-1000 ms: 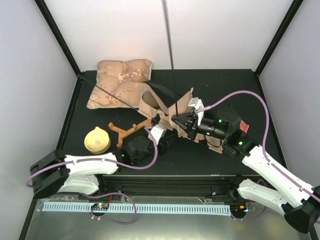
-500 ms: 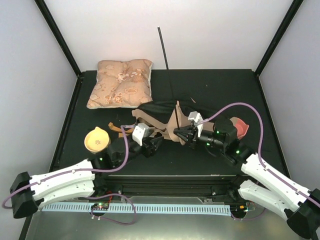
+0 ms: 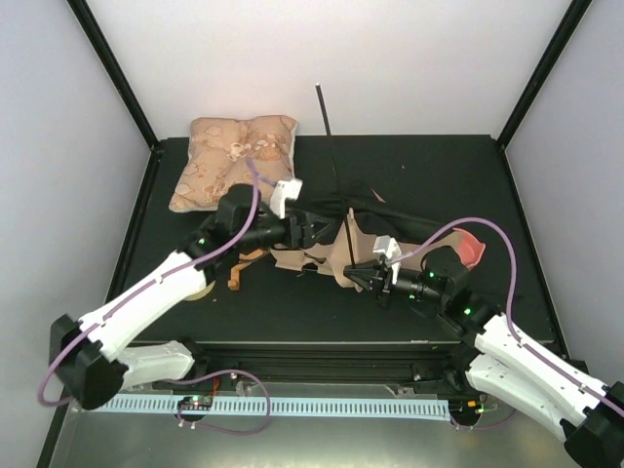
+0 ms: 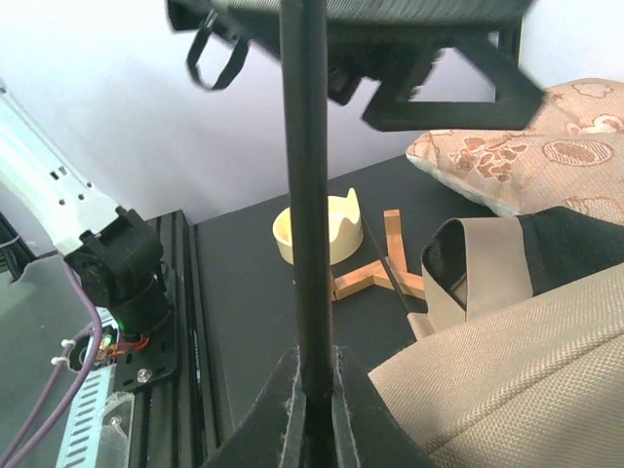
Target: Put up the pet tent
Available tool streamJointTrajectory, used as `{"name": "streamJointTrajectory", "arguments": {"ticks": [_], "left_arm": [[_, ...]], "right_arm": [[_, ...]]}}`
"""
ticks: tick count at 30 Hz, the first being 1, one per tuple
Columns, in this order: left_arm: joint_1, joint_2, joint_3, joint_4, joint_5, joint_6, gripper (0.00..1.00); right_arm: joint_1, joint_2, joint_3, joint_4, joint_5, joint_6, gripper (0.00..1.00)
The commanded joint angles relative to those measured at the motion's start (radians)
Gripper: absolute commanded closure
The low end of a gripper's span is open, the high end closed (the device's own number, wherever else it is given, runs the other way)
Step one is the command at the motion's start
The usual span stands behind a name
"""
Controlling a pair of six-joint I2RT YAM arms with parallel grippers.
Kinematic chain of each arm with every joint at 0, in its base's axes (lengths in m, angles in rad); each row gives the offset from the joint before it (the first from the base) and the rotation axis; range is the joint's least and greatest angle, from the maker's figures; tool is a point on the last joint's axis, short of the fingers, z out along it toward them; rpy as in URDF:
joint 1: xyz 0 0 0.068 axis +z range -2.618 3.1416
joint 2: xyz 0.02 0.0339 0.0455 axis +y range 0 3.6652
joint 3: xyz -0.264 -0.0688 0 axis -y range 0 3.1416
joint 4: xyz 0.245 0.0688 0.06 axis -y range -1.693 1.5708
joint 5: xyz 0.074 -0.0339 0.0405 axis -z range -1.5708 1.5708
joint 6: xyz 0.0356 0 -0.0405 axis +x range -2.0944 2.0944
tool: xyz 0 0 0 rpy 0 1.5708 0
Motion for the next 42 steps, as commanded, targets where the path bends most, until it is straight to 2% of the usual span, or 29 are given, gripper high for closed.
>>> {"name": "streamJointTrajectory", "arguments": {"ticks": [1, 7, 9, 13, 20, 22, 31, 34, 37, 39, 42], "left_arm": [[0.009, 0.138, 0.171, -0.109, 0.228, -0.055, 0.17], [0.005, 0.317, 0.309, -0.174, 0.273, -0.048, 0.03], [-0.002, 0.363, 0.35, -0.212, 0.276, -0.038, 0.03], [-0.028, 0.419, 0.44, -0.348, 0.193, 0.013, 0.03], [-0.036, 0.398, 0.462, -0.386, 0.074, 0.033, 0.06], [-0.035, 0.339, 0.449, -0.369, 0.033, 0.045, 0.06], [-0.001, -0.063, 0.16, 0.039, -0.042, 0.011, 0.13], [0.0, -0.151, 0.098, 0.243, 0.081, 0.05, 0.16], [-0.001, -0.179, 0.038, 0.476, 0.234, 0.018, 0.17], [-0.002, -0.155, 0.048, 0.519, 0.287, 0.014, 0.19], [-0.003, -0.113, 0.083, 0.5, 0.315, 0.027, 0.23]], "right_arm": [[-0.003, 0.003, -0.046, -0.1, -0.006, 0.047, 0.99], [-0.003, -0.005, -0.059, -0.102, -0.004, 0.045, 0.99], [-0.003, -0.007, -0.061, -0.104, -0.006, 0.042, 0.99], [-0.003, -0.007, -0.061, -0.11, -0.006, 0.043, 0.99], [-0.003, -0.004, -0.071, -0.099, -0.006, 0.052, 0.99], [-0.003, -0.005, -0.072, -0.102, -0.006, 0.052, 0.99], [-0.003, -0.009, -0.084, -0.092, -0.014, 0.068, 0.99], [-0.003, -0.008, -0.084, -0.088, -0.017, 0.072, 0.99], [-0.003, -0.007, -0.083, -0.088, -0.019, 0.073, 0.99], [-0.003, -0.007, -0.081, -0.086, -0.023, 0.076, 0.99], [-0.003, -0.007, -0.078, -0.084, -0.027, 0.08, 0.99]]}}
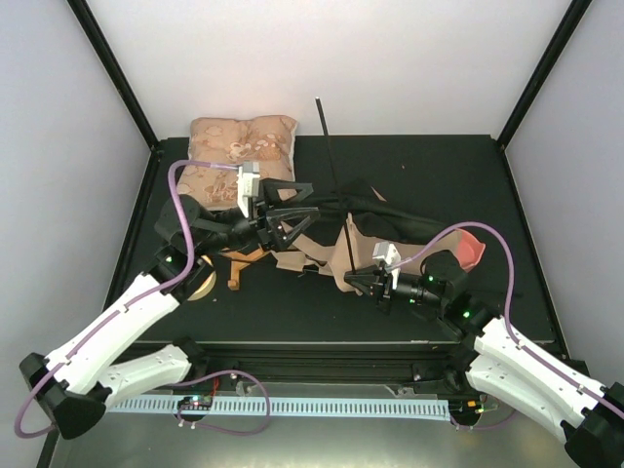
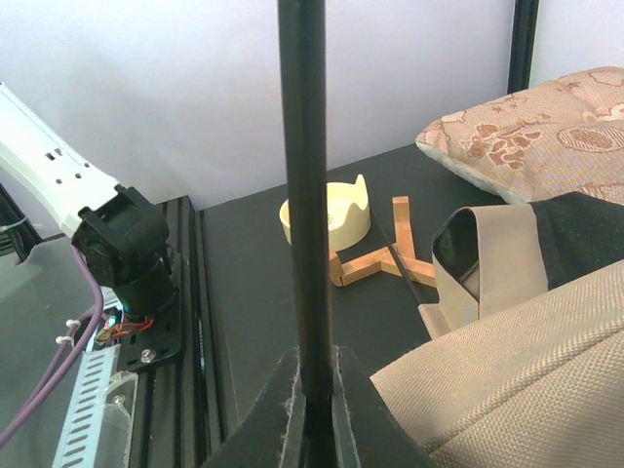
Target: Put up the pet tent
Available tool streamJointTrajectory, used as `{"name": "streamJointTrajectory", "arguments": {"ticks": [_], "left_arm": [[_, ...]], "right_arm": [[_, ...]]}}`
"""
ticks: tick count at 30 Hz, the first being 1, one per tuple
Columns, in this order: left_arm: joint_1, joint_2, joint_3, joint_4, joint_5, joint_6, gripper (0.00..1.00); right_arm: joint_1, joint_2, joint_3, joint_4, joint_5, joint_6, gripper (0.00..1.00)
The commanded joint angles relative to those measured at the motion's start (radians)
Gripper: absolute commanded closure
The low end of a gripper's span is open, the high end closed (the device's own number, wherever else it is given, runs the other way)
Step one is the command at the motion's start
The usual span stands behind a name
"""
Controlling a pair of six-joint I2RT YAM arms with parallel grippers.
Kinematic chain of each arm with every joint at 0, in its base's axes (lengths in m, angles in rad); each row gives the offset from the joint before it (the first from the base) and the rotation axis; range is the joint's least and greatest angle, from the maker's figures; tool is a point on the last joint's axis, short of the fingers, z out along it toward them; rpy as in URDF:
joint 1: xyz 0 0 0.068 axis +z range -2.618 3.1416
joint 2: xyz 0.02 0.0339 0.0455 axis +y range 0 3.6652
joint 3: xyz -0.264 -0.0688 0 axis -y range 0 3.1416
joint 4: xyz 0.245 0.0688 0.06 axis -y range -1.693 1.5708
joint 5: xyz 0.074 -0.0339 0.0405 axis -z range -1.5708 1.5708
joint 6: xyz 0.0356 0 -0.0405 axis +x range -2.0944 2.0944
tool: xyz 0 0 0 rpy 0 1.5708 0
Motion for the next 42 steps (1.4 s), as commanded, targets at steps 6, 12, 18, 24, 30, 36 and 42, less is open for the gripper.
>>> {"name": "streamJointTrajectory", "arguments": {"ticks": [6, 12, 18, 24, 30, 36, 42], "left_arm": [[-0.006, 0.104, 0.054, 0.125, 0.096, -0.014, 0.3], [-0.043, 0.162, 0.054, 0.207, 0.098, -0.037, 0.45], [-0.108, 0.203, 0.076, 0.237, 0.092, 0.018, 0.58], [-0.113, 0.214, 0.1, 0.135, 0.007, 0.061, 0.98], [-0.113, 0.215, 0.094, 0.101, 0.005, 0.064, 0.99], [-0.113, 0.221, 0.083, 0.087, 0.019, 0.048, 0.99], [-0.113, 0.216, 0.06, 0.09, 0.025, 0.038, 0.98]], "right_arm": [[-0.004, 0.007, -0.023, -0.105, -0.01, 0.112, 0.99], [-0.003, 0.012, -0.023, -0.103, -0.013, 0.114, 0.99], [-0.003, 0.017, -0.018, -0.103, -0.016, 0.114, 0.99], [-0.004, 0.005, -0.01, -0.12, -0.017, 0.114, 0.86], [-0.003, -0.053, 0.06, -0.209, 0.049, 0.119, 0.54], [-0.004, -0.097, 0.216, -0.349, 0.153, 0.097, 0.45], [-0.004, -0.066, 0.473, -0.526, 0.2, 0.056, 0.42]]}}
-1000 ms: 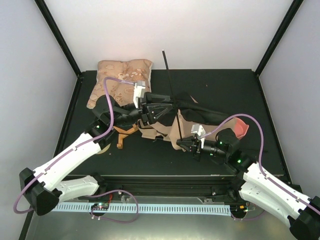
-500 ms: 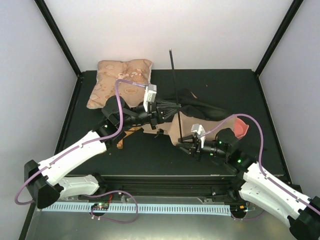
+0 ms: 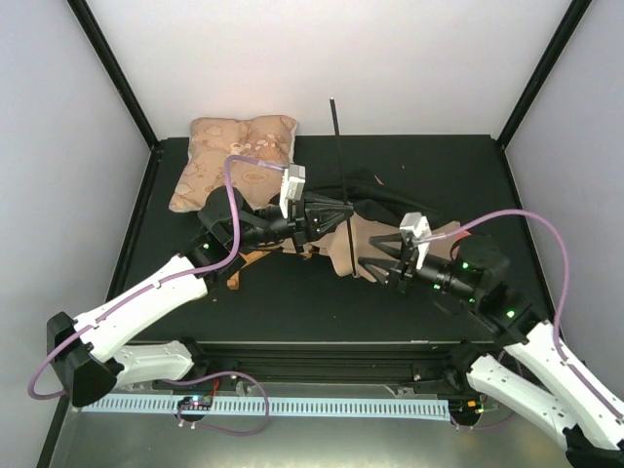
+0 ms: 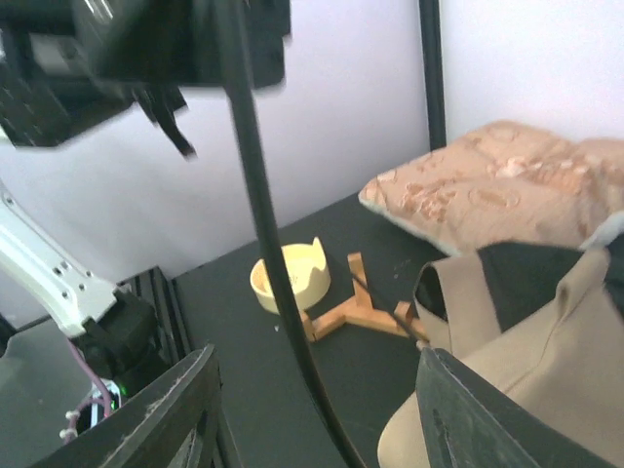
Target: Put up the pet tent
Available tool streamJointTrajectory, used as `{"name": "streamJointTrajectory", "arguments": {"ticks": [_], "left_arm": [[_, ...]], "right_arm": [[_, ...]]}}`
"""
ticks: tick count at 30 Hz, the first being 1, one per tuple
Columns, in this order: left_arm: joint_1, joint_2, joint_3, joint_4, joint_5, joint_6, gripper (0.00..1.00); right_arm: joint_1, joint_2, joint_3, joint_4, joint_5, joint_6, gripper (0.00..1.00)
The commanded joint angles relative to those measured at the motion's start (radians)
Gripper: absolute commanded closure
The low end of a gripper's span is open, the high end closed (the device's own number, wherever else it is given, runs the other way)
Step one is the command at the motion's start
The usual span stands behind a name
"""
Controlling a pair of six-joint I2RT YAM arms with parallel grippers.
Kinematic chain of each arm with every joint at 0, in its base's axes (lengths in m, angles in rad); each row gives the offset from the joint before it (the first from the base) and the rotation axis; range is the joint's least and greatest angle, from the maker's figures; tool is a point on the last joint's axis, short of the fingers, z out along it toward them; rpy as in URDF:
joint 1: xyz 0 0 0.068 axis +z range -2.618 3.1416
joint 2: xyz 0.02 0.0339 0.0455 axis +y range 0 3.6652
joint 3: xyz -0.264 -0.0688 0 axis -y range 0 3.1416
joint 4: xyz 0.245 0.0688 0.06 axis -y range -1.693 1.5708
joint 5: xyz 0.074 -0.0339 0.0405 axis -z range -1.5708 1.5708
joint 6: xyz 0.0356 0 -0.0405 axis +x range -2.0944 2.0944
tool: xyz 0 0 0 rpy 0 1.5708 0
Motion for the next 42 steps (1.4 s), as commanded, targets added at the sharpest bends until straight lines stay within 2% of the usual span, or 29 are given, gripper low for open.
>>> {"name": "streamJointTrajectory", "arguments": {"ticks": [1, 5, 13, 17, 22, 35, 42], "left_arm": [[0.008, 0.001, -0.002, -0.033, -0.017, -0.02, 0.98], [0.008, -0.01, -0.023, -0.024, -0.003, -0.035, 0.99], [0.008, -0.042, -0.076, -0.021, 0.028, -0.062, 0.98], [0.008, -0.047, -0.082, -0.032, 0.061, -0.072, 0.99], [0.003, -0.055, -0.096, -0.046, 0.092, -0.075, 0.98], [-0.009, -0.077, -0.139, -0.043, 0.102, -0.076, 0.99], [-0.013, -0.077, -0.143, -0.042, 0.107, -0.073, 0.98]], "right_arm": [[0.001, 0.047, 0.2, -0.186, 0.041, -0.035, 0.43], [0.001, 0.148, 0.411, -0.26, -0.019, -0.005, 0.45], [0.001, 0.358, 0.747, -0.264, -0.067, 0.08, 0.46], [0.0, 0.453, 0.843, -0.239, -0.062, 0.095, 0.46], [0.001, 0.528, 0.904, -0.205, -0.106, 0.105, 0.49], [-0.001, 0.538, 0.883, -0.11, -0.133, 0.153, 0.79], [0.0, 0.538, 0.865, -0.108, -0.15, 0.158, 0.76]]}}
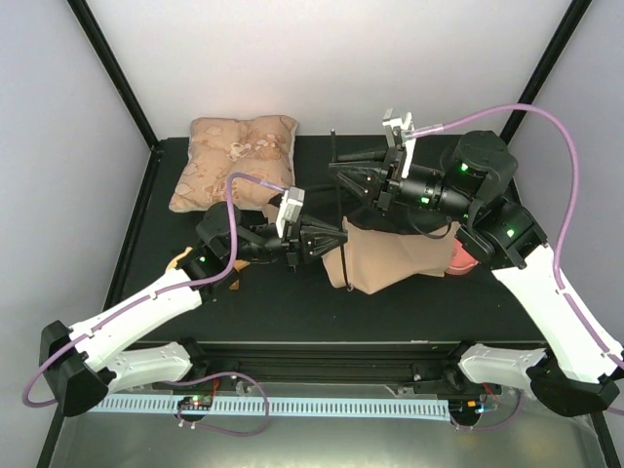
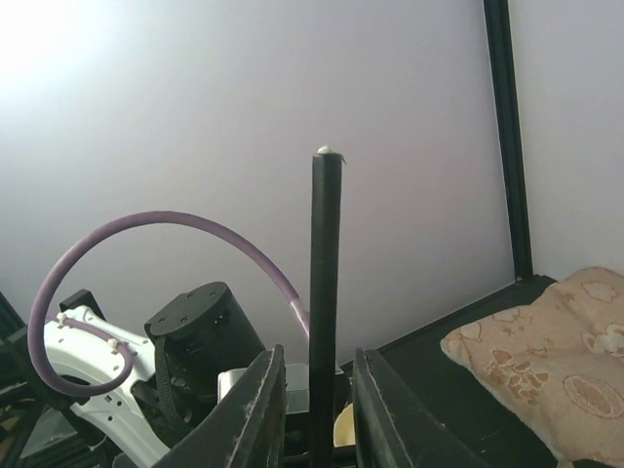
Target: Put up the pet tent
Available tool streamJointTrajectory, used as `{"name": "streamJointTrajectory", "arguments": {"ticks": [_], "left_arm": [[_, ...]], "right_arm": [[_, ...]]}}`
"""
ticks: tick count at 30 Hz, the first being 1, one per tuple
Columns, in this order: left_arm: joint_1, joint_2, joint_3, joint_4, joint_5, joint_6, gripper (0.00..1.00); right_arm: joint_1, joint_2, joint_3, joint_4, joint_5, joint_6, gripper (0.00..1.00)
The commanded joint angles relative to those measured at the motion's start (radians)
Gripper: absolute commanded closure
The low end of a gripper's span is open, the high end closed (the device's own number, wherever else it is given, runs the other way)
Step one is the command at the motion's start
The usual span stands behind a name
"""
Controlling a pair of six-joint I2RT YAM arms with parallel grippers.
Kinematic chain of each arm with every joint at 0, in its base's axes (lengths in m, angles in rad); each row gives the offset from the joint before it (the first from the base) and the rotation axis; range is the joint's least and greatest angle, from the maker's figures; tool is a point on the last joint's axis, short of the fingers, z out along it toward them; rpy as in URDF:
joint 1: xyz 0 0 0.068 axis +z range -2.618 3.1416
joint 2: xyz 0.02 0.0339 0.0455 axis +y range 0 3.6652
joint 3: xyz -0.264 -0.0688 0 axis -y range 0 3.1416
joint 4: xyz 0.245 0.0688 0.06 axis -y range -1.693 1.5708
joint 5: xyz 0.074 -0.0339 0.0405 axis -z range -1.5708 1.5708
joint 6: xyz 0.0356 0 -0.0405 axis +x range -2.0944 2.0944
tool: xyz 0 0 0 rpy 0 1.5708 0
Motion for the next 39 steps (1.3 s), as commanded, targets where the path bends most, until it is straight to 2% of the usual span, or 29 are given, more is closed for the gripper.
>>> {"name": "streamJointTrajectory", "arguments": {"ticks": [1, 4, 7, 9, 10, 13, 14, 19, 22, 24, 32, 35, 37, 39], "left_arm": [[-0.006, 0.002, -0.011, -0.047, 0.011, -0.039, 0.98], [-0.007, 0.004, -0.011, -0.045, 0.012, -0.039, 0.98], [-0.007, 0.004, -0.011, -0.045, 0.012, -0.04, 0.99], [-0.007, 0.004, -0.011, -0.045, 0.011, -0.035, 0.98], [-0.007, 0.001, -0.012, -0.045, 0.012, -0.03, 0.92], [-0.006, -0.023, -0.003, -0.103, -0.029, 0.017, 0.56], [-0.005, -0.04, 0.003, -0.142, -0.069, 0.037, 0.49], [0.057, -0.144, 0.009, -0.312, -0.25, 0.076, 0.33], [0.132, -0.149, 0.036, -0.404, -0.271, 0.045, 0.28], [0.142, -0.12, 0.059, -0.459, -0.266, 0.047, 0.22], [0.148, 0.088, 0.105, -0.528, -0.161, 0.04, 0.21], [0.182, 0.144, 0.117, -0.486, -0.051, 0.129, 0.2], [0.218, 0.168, 0.14, -0.497, 0.027, 0.243, 0.2], [0.232, 0.172, 0.131, -0.491, 0.04, 0.371, 0.19]], "right_arm": [[0.0, -0.011, -0.015, 0.022, -0.032, 0.015, 0.77], [-0.001, -0.009, -0.018, 0.024, -0.041, 0.016, 0.82], [-0.001, -0.011, -0.022, 0.02, -0.043, 0.013, 0.96], [0.0, -0.018, -0.028, 0.016, -0.04, 0.009, 0.99], [0.0, -0.026, -0.036, 0.016, -0.033, 0.009, 0.99], [0.0, -0.07, -0.088, 0.03, -0.023, 0.017, 0.99], [0.0, -0.09, -0.114, 0.04, -0.026, 0.025, 0.99], [0.0, -0.203, -0.245, 0.086, -0.047, 0.066, 0.99], [0.0, -0.247, -0.29, 0.086, -0.064, 0.075, 0.99], [0.001, -0.266, -0.316, 0.081, -0.087, 0.075, 0.99], [-0.001, -0.302, -0.369, 0.083, -0.156, 0.064, 0.99], [0.0, -0.31, -0.373, 0.078, -0.165, 0.056, 0.99], [0.001, -0.31, -0.37, 0.068, -0.169, 0.049, 0.99], [0.0, -0.31, -0.367, 0.061, -0.18, 0.045, 0.99]]}}
